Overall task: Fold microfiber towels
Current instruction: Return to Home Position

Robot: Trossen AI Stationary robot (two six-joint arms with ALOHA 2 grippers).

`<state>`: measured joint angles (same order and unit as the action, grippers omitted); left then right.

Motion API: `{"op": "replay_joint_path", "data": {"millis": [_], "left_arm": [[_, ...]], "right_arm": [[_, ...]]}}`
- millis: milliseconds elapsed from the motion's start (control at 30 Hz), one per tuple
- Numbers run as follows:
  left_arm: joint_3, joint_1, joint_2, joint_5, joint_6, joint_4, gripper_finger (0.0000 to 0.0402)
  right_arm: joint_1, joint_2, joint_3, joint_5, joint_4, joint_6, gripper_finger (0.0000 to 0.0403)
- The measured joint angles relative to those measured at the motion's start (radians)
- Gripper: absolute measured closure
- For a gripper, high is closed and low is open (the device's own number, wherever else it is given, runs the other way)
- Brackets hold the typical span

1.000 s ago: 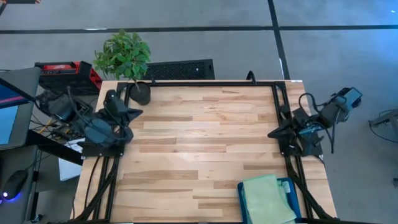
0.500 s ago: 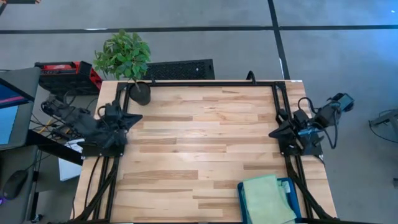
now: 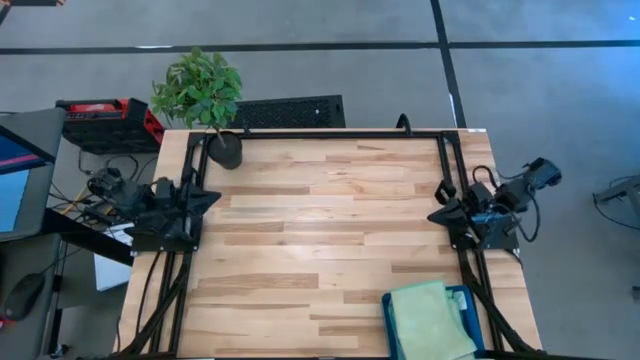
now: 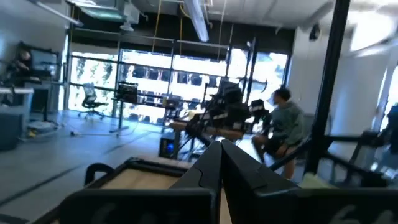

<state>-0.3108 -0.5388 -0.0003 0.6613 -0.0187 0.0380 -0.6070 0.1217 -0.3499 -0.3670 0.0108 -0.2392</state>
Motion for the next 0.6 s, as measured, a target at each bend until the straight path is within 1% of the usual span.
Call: {"op": "replay_joint_path", "data": {"millis": [133,233,300,400,500,600], "left_arm": [[0.022,0.001,0.004,-0.006,-0.076,0.002,0.0401],[0.036,0.001,0.002,0.002,-0.063,-0.029,0.0401],[0.038,0.001,0.003,-0.015,-0.063,-0.027,0.0401],[0.057,0.001,0.004,-0.045,-0.066,-0.020,0.0401],[0.093,0.001,0.004,-0.047,-0.058,-0.021,0.0401],[0.123,0.001,0.004,-0.037,-0.014,-0.018,0.0401]], "right_arm": [[0.024,-0.006,0.065,0.002,-0.071,0.042,0.0391],[0.046,-0.005,0.119,0.003,-0.132,0.078,0.0391],[0.060,-0.006,0.155,0.008,-0.183,0.090,0.0391],[0.082,-0.005,0.210,0.041,-0.234,0.091,0.0391],[0.107,-0.006,0.254,0.077,-0.305,0.091,0.0391],[0.133,-0.005,0.293,0.095,-0.320,0.090,0.0391]]}}
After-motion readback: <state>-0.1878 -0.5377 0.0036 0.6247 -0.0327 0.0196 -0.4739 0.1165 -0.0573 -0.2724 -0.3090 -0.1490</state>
